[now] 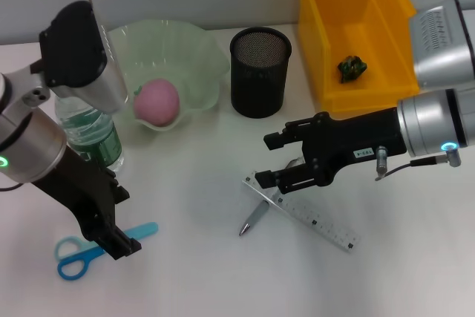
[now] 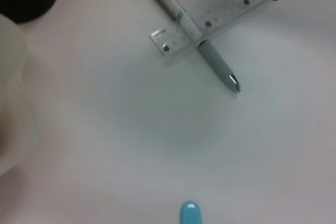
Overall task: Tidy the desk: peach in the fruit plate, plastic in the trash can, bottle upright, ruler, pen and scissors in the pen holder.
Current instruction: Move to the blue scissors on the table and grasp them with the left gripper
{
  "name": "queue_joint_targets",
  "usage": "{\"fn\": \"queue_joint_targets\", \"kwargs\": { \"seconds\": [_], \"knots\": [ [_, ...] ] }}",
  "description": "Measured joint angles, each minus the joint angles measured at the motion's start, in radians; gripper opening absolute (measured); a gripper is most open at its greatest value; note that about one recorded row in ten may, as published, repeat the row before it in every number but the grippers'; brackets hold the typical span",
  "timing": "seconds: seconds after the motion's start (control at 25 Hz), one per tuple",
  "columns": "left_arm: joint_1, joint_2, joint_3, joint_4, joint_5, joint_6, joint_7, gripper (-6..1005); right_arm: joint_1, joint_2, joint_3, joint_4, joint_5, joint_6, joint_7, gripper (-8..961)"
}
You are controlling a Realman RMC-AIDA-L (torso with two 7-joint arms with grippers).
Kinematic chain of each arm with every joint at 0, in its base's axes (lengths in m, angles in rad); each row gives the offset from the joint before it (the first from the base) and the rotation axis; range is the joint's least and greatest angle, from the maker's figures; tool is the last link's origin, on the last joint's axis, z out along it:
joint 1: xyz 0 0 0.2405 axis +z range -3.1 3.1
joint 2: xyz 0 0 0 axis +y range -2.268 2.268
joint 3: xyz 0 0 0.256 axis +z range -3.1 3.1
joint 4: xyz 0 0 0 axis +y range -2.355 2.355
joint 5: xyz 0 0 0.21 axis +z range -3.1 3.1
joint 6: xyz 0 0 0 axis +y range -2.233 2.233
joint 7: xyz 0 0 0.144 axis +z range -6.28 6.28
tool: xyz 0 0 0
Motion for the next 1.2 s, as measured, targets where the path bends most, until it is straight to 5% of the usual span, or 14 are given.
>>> {"fn": "queue_joint_targets", "kwargs": {
  "seconds": [0.56,1.2],
  "knots": [
    [-0.004,-0.004,0.187,-0.041,0.085,-0.097,-0.115,845,0.008,0.009,-0.001,0.01,-0.039,0.017,-0.002,742],
    [-0.001,-0.005,0.273,-0.048,0.138,-0.131,-0.134,841,0.026,0.03,0.003,0.019,-0.093,0.04,-0.011,743]
  ]
}}
